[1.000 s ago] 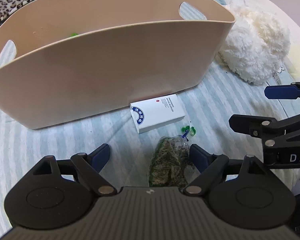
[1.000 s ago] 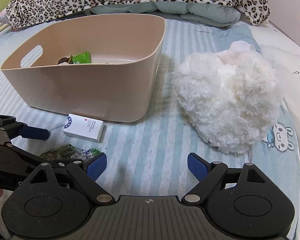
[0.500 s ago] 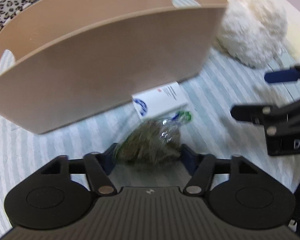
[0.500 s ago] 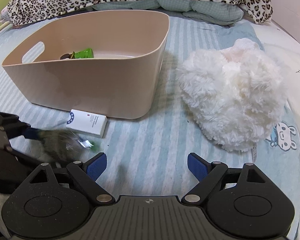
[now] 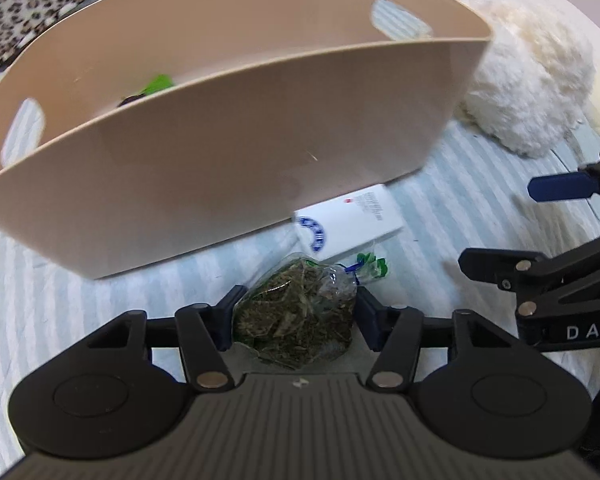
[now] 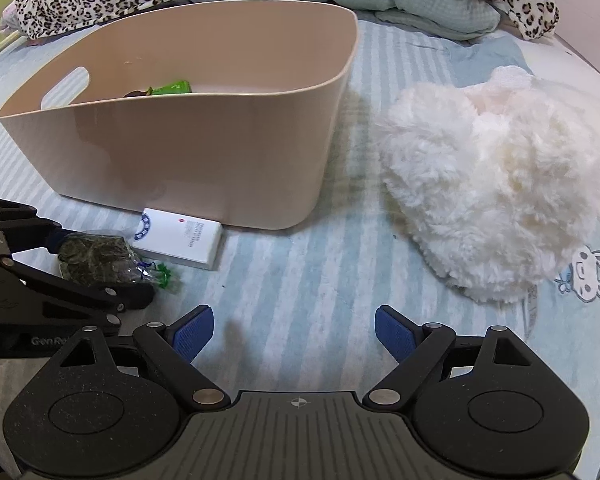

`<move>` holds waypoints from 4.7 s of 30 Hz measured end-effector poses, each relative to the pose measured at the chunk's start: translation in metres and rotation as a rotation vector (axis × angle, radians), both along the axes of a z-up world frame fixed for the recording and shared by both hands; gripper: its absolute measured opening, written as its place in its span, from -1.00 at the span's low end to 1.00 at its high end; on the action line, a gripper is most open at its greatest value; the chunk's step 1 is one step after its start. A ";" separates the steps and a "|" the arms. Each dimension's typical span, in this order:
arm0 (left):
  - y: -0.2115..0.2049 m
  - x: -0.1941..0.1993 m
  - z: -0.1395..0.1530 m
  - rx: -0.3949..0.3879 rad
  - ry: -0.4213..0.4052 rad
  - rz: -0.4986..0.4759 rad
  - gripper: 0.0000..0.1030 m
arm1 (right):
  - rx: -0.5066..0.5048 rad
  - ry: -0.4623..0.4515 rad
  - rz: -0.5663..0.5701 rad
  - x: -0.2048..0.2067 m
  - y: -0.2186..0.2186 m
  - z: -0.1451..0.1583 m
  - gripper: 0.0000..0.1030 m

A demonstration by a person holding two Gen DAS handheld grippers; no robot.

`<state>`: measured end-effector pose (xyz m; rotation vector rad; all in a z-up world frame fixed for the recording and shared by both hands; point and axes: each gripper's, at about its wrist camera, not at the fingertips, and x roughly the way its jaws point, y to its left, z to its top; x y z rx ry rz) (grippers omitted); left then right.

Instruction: Organize objects

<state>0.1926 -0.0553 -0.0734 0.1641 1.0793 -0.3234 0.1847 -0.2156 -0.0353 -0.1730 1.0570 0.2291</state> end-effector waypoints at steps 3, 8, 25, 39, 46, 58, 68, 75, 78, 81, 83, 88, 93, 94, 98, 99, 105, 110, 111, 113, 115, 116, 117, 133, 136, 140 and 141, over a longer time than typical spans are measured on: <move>0.009 0.000 0.002 0.014 0.001 0.025 0.14 | 0.008 0.002 0.016 0.001 0.007 -0.001 0.73; 0.026 0.000 0.006 0.063 -0.023 0.063 0.13 | 0.036 0.003 0.036 0.007 0.023 -0.002 0.73; 0.085 0.022 0.009 0.063 -0.012 0.188 0.13 | 0.112 0.014 0.053 0.031 0.073 -0.021 0.58; 0.079 0.000 0.031 0.036 -0.027 0.154 0.13 | 0.112 -0.015 0.088 0.016 0.067 0.006 0.08; 0.075 -0.020 0.067 0.037 -0.133 0.130 0.13 | 0.161 -0.115 0.068 -0.010 0.041 0.049 0.08; 0.059 -0.036 0.139 -0.007 -0.399 0.109 0.13 | 0.211 -0.412 -0.009 -0.024 0.029 0.103 0.08; 0.052 0.025 0.130 0.020 -0.504 0.234 0.13 | 0.245 -0.517 -0.100 0.013 0.033 0.108 0.08; 0.047 0.069 0.091 0.065 -0.405 0.290 0.13 | 0.198 -0.444 -0.133 0.049 0.045 0.066 0.08; 0.043 0.079 0.075 0.097 -0.355 0.289 0.13 | 0.193 -0.403 -0.138 0.059 0.051 0.050 0.08; 0.045 0.081 0.064 0.114 -0.308 0.281 0.14 | 0.168 -0.382 -0.131 0.062 0.058 0.039 0.08; 0.050 0.083 0.062 0.096 -0.276 0.290 0.18 | 0.164 -0.365 -0.130 0.065 0.061 0.035 0.08; 0.051 0.078 0.069 0.072 -0.282 0.285 0.52 | 0.157 -0.355 -0.128 0.061 0.066 0.031 0.44; 0.051 0.070 0.085 0.068 -0.318 0.291 0.64 | 0.142 -0.402 -0.129 0.050 0.064 0.046 0.74; 0.052 0.067 0.087 0.053 -0.347 0.303 0.65 | 0.147 -0.410 -0.134 0.047 0.063 0.050 0.83; 0.058 0.055 0.098 0.019 -0.347 0.325 0.65 | 0.152 -0.423 -0.135 0.035 0.059 0.063 0.87; 0.059 0.052 0.102 0.015 -0.349 0.327 0.65 | 0.151 -0.428 -0.134 0.031 0.058 0.066 0.87; 0.057 0.023 0.122 0.008 -0.378 0.331 0.65 | 0.140 -0.427 -0.122 0.009 0.054 0.079 0.90; 0.051 -0.004 0.136 -0.001 -0.400 0.320 0.65 | 0.147 -0.430 -0.111 -0.009 0.049 0.092 0.90; 0.051 -0.010 0.138 -0.009 -0.402 0.319 0.65 | 0.146 -0.432 -0.109 -0.012 0.047 0.095 0.90; 0.050 -0.021 0.142 -0.023 -0.402 0.317 0.65 | 0.150 -0.434 -0.112 -0.021 0.045 0.100 0.90; 0.048 -0.033 0.146 -0.031 -0.408 0.312 0.65 | 0.164 -0.430 -0.115 -0.030 0.041 0.103 0.91; 0.047 -0.038 0.148 -0.032 -0.410 0.310 0.65 | 0.173 -0.426 -0.117 -0.035 0.039 0.104 0.91; 0.046 -0.044 0.149 -0.032 -0.411 0.309 0.65 | 0.178 -0.421 -0.118 -0.040 0.036 0.104 0.91; 0.040 -0.131 0.159 -0.039 -0.443 0.307 0.65 | 0.184 -0.432 -0.093 -0.127 0.015 0.122 0.97; 0.040 -0.145 0.157 -0.040 -0.418 0.298 0.65 | 0.185 -0.436 -0.080 -0.140 0.016 0.125 0.97; 0.040 -0.160 0.156 -0.029 -0.425 0.298 0.65 | 0.187 -0.433 -0.069 -0.155 0.017 0.126 0.98; 0.041 -0.164 0.155 -0.030 -0.423 0.301 0.65 | 0.189 -0.431 -0.068 -0.158 0.018 0.126 0.98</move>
